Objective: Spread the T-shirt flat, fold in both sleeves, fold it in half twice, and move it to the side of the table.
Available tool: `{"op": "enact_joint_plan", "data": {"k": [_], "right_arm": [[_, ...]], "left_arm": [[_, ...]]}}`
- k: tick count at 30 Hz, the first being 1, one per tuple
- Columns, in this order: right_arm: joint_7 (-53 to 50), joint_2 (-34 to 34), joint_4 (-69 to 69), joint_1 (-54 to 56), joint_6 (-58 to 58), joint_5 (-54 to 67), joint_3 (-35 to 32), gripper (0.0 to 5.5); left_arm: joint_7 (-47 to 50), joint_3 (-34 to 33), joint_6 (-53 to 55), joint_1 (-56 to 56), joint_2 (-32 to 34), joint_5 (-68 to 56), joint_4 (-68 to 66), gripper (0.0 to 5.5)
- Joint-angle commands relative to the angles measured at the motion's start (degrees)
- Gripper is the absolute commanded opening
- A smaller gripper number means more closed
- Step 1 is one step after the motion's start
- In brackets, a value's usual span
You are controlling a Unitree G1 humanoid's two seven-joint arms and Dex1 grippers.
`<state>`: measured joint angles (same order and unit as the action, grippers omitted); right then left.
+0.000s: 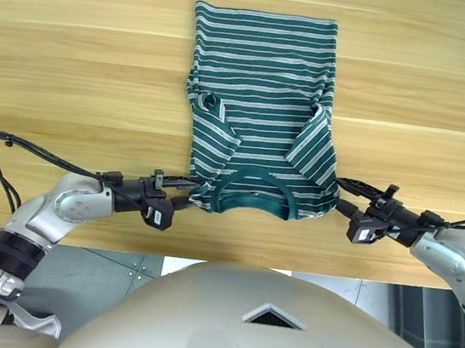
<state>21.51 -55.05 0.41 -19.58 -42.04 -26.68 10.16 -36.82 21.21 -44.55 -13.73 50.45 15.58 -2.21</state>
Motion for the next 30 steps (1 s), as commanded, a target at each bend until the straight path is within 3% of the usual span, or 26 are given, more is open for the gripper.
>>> {"op": "enact_joint_plan", "data": {"k": [1,6,12,19,25,30], "right_arm": [[2.7,-1.0,1.5,-1.1,0.3,-2.5,1.7,2.05],[1.3,-0.7,3.3,0.1,-0.2,-3.2,1.6,1.00],[0.8,-0.2,4.1,0.5,-0.3,-3.3,1.7,0.00],[0.1,-0.2,1.4,-2.1,-1.1,1.4,-0.3,0.00],[2.5,-1.4,-4.7,-11.7,-0.4,9.4,-3.3,0.00],[3.3,-0.4,-11.3,-15.1,1.0,19.2,-9.1,0.00]], "left_arm": [[-1.6,1.4,3.1,-0.8,0.6,4.6,-3.9,1.06],[-1.4,1.7,3.1,0.0,0.2,4.5,-4.5,0.19],[-0.7,1.6,2.9,0.2,0.0,4.5,-5.4,0.02],[1.6,-0.8,1.6,-4.7,0.4,0.0,-3.7,0.02],[0.6,-0.7,2.6,-19.4,3.9,-7.9,10.1,0.00],[3.6,-7.7,4.6,-25.1,3.0,-13.8,21.8,0.00]]}}
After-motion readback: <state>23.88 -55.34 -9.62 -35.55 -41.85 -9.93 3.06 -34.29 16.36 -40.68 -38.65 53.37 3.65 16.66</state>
